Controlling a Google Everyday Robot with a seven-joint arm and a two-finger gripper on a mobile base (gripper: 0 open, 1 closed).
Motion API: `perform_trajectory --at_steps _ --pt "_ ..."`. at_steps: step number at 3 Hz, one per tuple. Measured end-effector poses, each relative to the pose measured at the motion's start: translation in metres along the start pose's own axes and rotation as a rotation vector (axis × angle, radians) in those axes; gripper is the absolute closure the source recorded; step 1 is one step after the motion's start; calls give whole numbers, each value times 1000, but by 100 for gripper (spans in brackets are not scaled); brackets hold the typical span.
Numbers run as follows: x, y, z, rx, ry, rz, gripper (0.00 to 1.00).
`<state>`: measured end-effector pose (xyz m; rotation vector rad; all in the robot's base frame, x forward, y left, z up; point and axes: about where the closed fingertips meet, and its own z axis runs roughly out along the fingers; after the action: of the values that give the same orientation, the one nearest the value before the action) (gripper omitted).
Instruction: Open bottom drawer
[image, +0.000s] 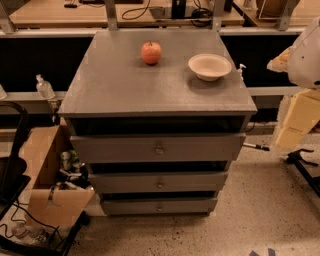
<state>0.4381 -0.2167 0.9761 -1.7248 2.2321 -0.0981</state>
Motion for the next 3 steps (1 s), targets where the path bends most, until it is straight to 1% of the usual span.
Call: perform_trajectory --at_steps 1,2,3 --pt "0 0 0 0 0 0 0" --pt "3 -8 15 51 -6 44 0" --pt "26 -8 58 140 54 163 0"
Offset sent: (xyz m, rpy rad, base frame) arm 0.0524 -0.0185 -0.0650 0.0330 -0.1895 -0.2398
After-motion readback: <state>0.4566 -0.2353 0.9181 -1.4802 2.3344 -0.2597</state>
